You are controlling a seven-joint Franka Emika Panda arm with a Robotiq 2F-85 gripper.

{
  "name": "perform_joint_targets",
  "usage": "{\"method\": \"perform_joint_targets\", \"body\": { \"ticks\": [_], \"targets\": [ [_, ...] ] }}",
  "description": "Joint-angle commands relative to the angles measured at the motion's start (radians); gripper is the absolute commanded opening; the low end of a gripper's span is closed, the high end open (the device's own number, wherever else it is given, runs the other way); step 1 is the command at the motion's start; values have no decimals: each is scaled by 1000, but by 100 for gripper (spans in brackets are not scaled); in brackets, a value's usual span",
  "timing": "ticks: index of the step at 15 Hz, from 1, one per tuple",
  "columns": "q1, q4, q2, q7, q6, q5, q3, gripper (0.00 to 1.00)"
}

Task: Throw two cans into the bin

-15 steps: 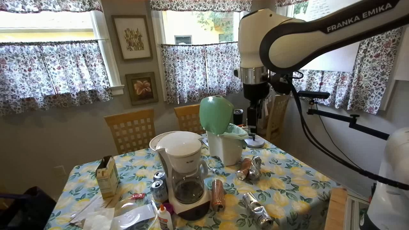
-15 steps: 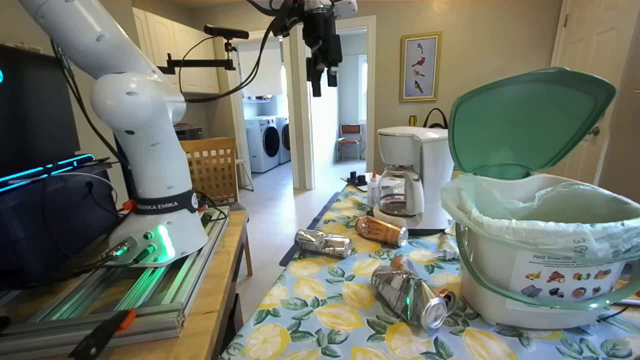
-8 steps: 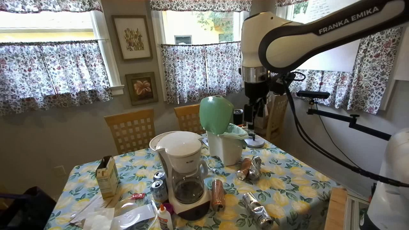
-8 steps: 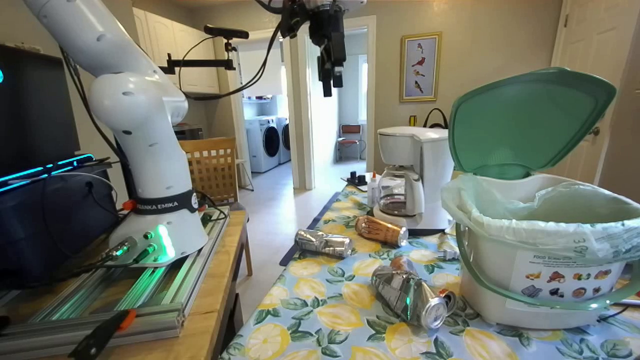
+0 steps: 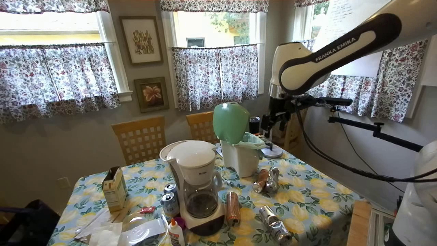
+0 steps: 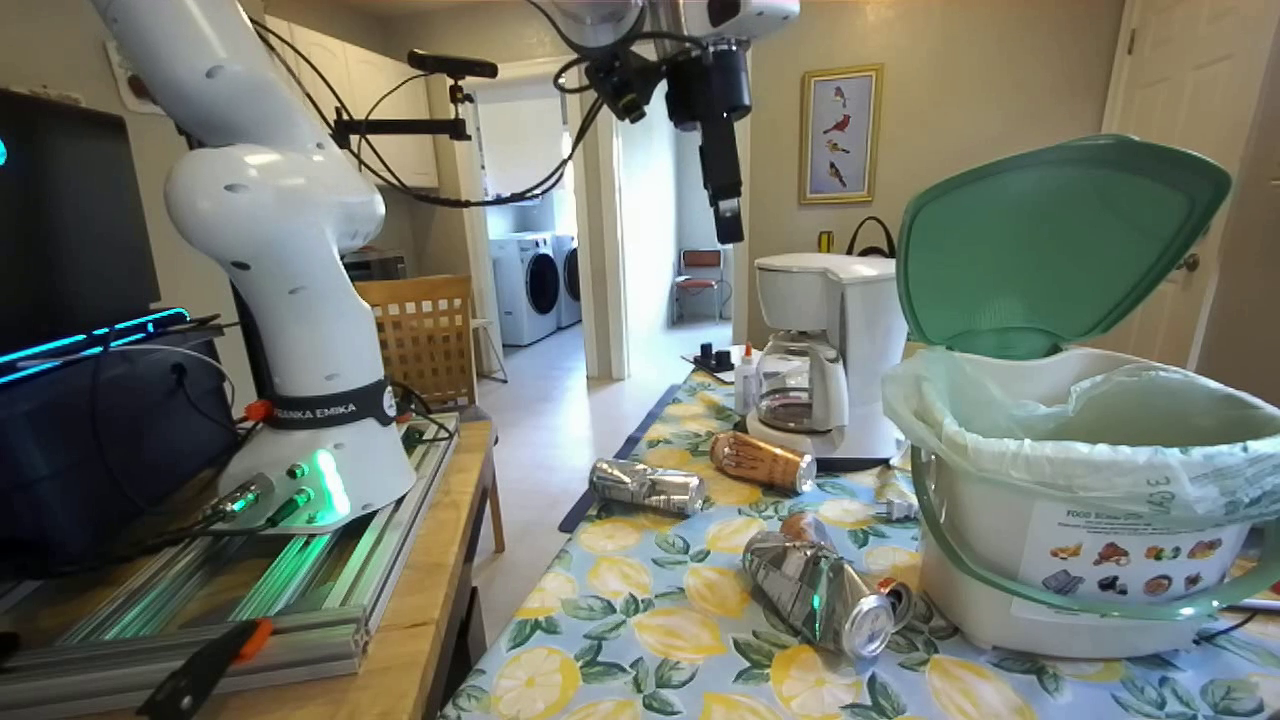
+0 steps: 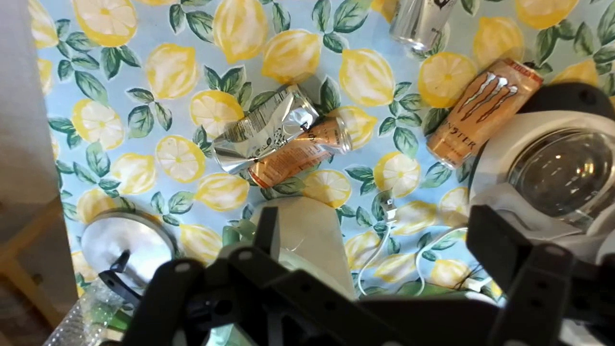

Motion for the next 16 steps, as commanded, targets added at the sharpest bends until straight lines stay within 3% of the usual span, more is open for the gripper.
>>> {"method": "perform_joint_targets", "body": {
  "ticks": [1, 11, 16],
  "targets": [
    [-8, -34, 70, -18, 99, 62, -35, 100],
    [-18, -43, 108, -7, 122, 55, -32, 100],
    [-55, -24, 219, 82, 211, 101, -60, 100]
  ]
}}
